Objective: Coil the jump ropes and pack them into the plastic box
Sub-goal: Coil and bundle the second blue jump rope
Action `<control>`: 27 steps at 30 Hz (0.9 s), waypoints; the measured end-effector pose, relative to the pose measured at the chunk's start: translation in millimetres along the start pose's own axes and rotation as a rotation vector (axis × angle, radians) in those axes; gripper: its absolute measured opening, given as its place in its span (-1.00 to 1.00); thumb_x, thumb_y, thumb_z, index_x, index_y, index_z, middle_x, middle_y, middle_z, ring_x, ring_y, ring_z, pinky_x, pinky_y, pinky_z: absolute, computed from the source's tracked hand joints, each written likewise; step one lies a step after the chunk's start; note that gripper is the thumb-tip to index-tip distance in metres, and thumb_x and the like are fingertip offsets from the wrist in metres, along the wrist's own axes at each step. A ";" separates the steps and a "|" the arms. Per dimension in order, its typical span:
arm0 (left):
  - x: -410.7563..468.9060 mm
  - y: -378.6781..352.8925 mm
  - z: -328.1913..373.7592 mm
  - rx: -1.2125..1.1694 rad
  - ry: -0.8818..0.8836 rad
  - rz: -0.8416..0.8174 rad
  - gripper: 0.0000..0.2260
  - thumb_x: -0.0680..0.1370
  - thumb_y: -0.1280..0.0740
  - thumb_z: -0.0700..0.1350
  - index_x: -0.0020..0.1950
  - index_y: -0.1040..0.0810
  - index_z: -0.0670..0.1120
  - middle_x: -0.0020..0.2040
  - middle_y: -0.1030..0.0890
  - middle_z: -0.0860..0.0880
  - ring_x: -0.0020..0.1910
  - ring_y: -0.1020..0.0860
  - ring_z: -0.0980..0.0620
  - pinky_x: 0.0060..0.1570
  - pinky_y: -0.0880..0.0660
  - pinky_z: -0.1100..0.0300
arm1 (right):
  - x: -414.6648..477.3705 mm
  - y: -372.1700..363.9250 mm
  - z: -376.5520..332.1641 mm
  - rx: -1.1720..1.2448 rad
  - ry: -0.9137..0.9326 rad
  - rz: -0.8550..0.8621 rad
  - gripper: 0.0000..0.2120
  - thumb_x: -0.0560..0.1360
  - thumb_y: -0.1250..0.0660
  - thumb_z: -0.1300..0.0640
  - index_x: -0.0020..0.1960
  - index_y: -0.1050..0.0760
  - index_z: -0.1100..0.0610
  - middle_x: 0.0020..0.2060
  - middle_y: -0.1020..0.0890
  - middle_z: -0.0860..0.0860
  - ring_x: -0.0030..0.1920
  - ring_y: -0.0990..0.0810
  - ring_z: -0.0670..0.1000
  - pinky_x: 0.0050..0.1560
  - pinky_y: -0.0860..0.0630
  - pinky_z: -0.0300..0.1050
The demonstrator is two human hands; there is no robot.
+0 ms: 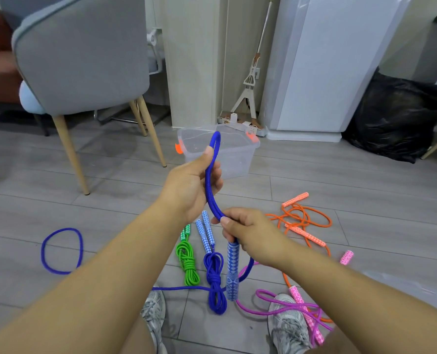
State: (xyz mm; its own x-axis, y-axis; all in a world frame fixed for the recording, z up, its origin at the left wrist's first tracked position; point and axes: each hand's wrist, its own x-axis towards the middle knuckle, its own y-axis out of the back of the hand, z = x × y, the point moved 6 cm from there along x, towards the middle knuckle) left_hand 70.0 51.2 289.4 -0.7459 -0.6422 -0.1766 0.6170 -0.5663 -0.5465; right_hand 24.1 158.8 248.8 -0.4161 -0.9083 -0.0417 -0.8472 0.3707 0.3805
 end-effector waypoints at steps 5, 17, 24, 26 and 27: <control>-0.1 4.1 -7.8 0.102 0.056 -0.006 -0.80 0.55 -0.30 -0.02 -0.07 -0.51 -0.16 -0.35 -0.47 0.03 -0.50 -0.40 0.15 -0.50 -0.40 0.30 | -3.2 -1.5 5.0 -0.072 -0.019 -0.031 -0.76 0.61 -0.13 0.20 0.06 -0.52 0.32 -0.43 -0.49 -0.08 -0.48 -0.33 -0.20 -0.40 -0.27 -0.38; 8.2 39.6 19.2 0.120 -0.180 0.217 -0.76 0.62 -0.19 -0.06 -0.23 -0.40 -0.10 -0.42 -0.31 0.03 -0.58 -0.19 0.17 -0.58 -0.20 0.32 | -18.5 45.1 39.8 -0.393 -0.093 -0.018 -0.75 0.59 -0.18 0.06 -0.05 -0.60 0.13 -0.23 -0.60 -0.14 -0.30 -0.48 -0.30 -0.16 -0.37 -0.26; 6.2 76.1 49.9 0.115 -0.319 0.372 -0.78 0.63 -0.17 -0.15 -0.19 -0.47 -0.14 -0.38 -0.31 0.01 -0.56 -0.22 0.18 -0.54 -0.19 0.34 | -26.9 79.9 75.6 -0.559 -0.223 -0.013 -0.82 0.60 -0.15 0.04 -0.04 -0.48 0.08 -0.39 -0.59 -0.06 -0.30 -0.51 -0.08 -0.19 -0.45 -0.17; 5.2 81.7 53.3 0.135 -0.318 0.367 -0.81 0.62 -0.18 -0.19 -0.16 -0.49 -0.15 -0.36 -0.32 0.00 -0.52 -0.24 0.17 -0.52 -0.22 0.34 | -28.4 82.8 76.6 -0.533 -0.237 0.013 -0.88 0.60 -0.15 0.06 -0.06 -0.41 0.06 -0.39 -0.58 -0.05 -0.34 -0.48 -0.08 -0.20 -0.44 -0.15; 4.9 82.4 53.2 0.162 -0.315 0.358 -0.82 0.62 -0.19 -0.20 -0.15 -0.50 -0.15 -0.36 -0.33 0.00 -0.51 -0.25 0.16 -0.52 -0.24 0.34 | -27.6 81.7 74.0 -0.532 -0.221 0.023 -0.90 0.60 -0.15 0.08 -0.08 -0.39 0.03 -0.38 -0.57 -0.05 -0.32 -0.48 -0.07 -0.19 -0.45 -0.12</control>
State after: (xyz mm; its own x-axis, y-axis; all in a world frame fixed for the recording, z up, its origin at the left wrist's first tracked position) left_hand 130.5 -26.1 287.0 -0.3836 -0.9215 -0.0604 0.8701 -0.3387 -0.3579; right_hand -58.1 228.5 212.7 -0.5397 -0.8182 -0.1983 -0.5782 0.1890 0.7937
